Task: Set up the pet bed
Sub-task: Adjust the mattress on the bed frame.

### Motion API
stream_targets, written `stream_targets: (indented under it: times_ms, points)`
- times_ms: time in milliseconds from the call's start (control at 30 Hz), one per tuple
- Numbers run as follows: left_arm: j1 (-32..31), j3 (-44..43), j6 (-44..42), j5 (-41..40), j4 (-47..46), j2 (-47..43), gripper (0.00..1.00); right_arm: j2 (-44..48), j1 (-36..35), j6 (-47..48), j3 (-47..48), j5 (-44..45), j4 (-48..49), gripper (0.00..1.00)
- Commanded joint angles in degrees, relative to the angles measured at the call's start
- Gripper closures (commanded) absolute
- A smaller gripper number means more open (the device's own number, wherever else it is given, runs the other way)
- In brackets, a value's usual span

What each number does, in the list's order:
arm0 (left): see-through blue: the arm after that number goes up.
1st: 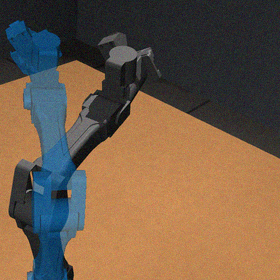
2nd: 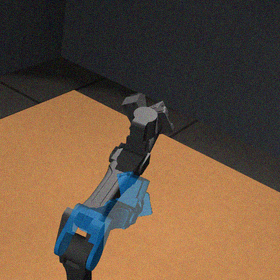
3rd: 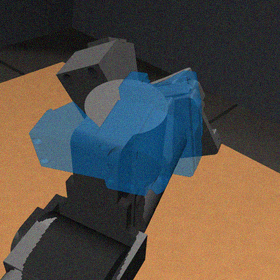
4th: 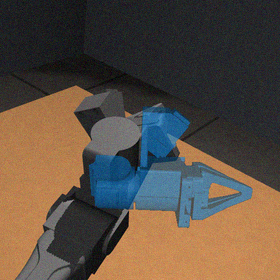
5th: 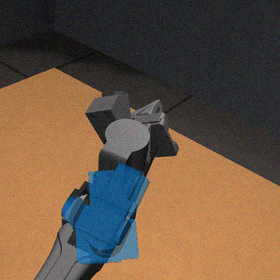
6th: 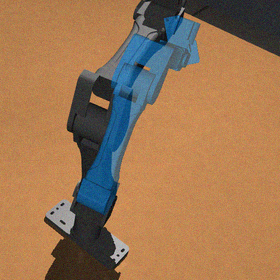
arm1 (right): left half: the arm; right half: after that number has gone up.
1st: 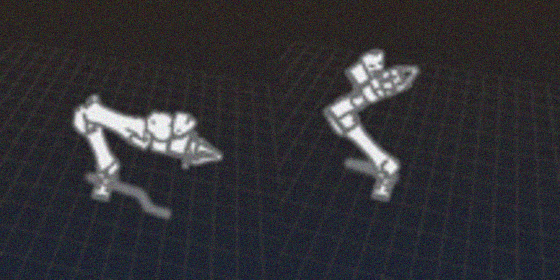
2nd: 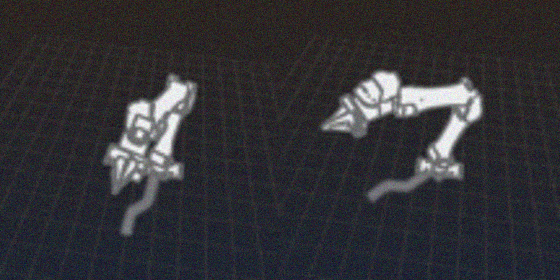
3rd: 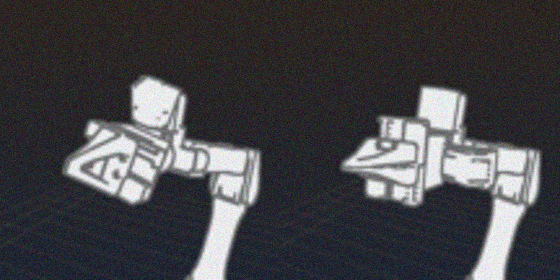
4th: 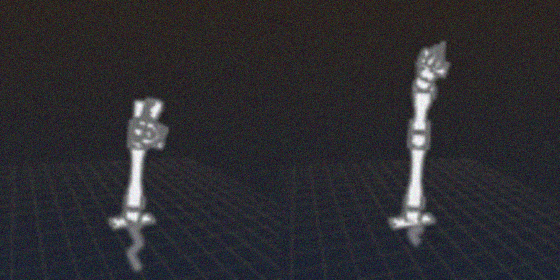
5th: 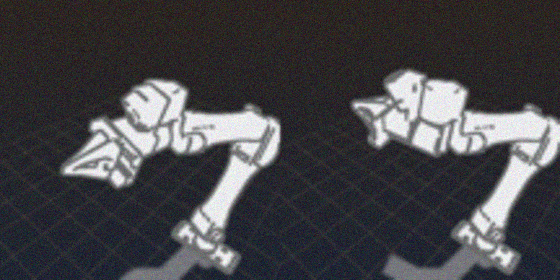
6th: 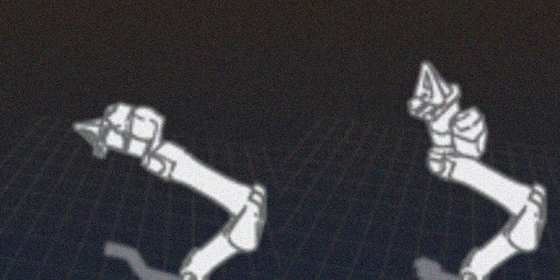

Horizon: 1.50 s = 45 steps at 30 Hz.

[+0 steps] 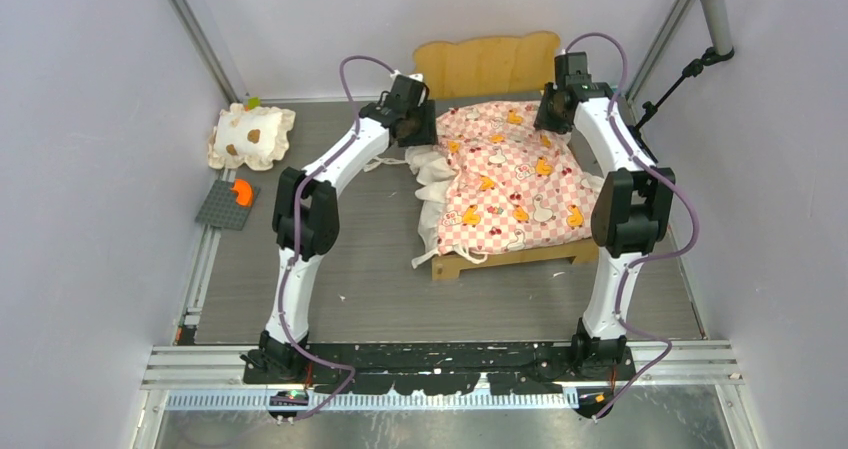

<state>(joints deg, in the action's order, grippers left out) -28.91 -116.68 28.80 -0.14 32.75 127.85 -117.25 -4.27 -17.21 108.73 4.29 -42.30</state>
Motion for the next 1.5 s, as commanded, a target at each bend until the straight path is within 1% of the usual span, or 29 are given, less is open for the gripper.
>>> stream_targets:
  times_ms: [0,67,100,233,367,433,467,567,800,967,1000,1033,1067,1100,1133,1167,1200,1233,1267,1300,1400,1467]
  points:
    - [-1.2,-2.3,0.8,3.6,-5.5,-1.8,0.59,6.1,-0.1,0.5,-1.5,-2.0,6.2,0.77]
    - [-1.2,-0.5,0.9,3.5,-7.1,-3.6,0.73,8.5,-0.1,0.6,-3.3,-1.9,8.2,0.86]
    - [-1.2,0.3,0.8,3.3,-7.8,-4.7,0.77,9.8,0.0,0.8,-4.4,-2.0,9.2,0.88]
    - [-1.2,1.2,-1.0,2.3,-8.4,-7.9,0.79,13.2,-0.1,1.4,-5.7,-2.3,10.9,0.88]
    - [-1.2,1.0,-2.9,2.1,-8.3,-8.9,0.80,14.4,0.0,1.7,-5.9,-2.3,12.2,0.89]
    - [-1.2,0.4,-3.6,2.1,-7.7,-8.6,0.82,14.3,-0.1,1.7,-5.9,-2.0,13.0,0.89]
    - [-1.2,0.1,-3.9,2.0,-7.5,-8.5,0.85,14.3,-0.1,1.7,-6.0,-1.8,13.6,0.89]
    - [-1.2,0.5,-4.5,1.5,-8.6,-8.7,0.89,14.5,-0.1,1.6,-6.7,-0.8,16.3,0.89]
    - [-1.2,1.7,-6.2,-2.5,-13.5,-9.5,0.95,13.2,-0.1,2.4,-8.4,2.5,24.4,0.92]
    - [-1.2,-0.6,-7.7,-4.9,-15.7,-7.4,1.00,11.2,0.0,2.1,-8.4,4.7,28.0,0.95]
    - [-1.2,-1.7,-8.1,-5.2,-15.5,-6.6,1.00,10.7,-0.1,2.1,-8.1,4.8,28.2,0.93]
    - [-1.1,-2.8,-8.6,-5.6,-15.1,-5.8,1.00,9.6,-0.1,2.2,-7.4,4.8,27.9,0.87]
    - [-1.1,-3.9,-9.1,-6.2,-14.6,-4.8,0.97,8.5,-0.1,2.4,-6.0,4.7,26.9,0.76]
    - [-0.9,-5.2,-9.4,-7.1,-13.8,-4.0,0.91,7.2,-0.1,2.6,-4.5,4.6,25.2,0.66]
    - [-0.8,-6.2,-9.6,-8.0,-12.9,-3.2,0.76,6.4,-0.1,2.8,-3.1,4.7,23.6,0.55]
    - [-0.6,-6.9,-9.7,-8.9,-12.1,-2.7,0.46,6.1,-0.1,2.8,-2.7,4.9,22.6,0.44]
    - [-0.4,-7.3,-9.7,-9.7,-11.6,-2.6,0.33,6.6,-0.1,2.8,-3.0,5.2,22.5,0.37]
    - [-0.2,-7.3,-9.7,-10.3,-11.5,-2.8,0.14,7.4,0.0,2.8,-4.0,5.5,22.9,0.31]
    - [0.0,-7.2,-9.8,-10.8,-11.3,-3.2,0.05,8.8,0.0,2.8,-5.1,5.9,23.5,0.25]
    - [0.1,-7.1,-9.9,-11.0,-11.2,-3.8,0.01,10.1,-0.1,2.7,-6.1,6.3,24.0,0.22]
    - [0.1,-6.0,-10.1,-11.3,-10.4,-7.0,0.00,14.3,-0.1,2.8,-7.3,7.9,21.9,0.20]
    - [0.1,-3.2,-9.9,-11.3,-10.4,-10.0,0.00,16.9,-0.1,2.0,-7.4,9.3,19.3,0.20]
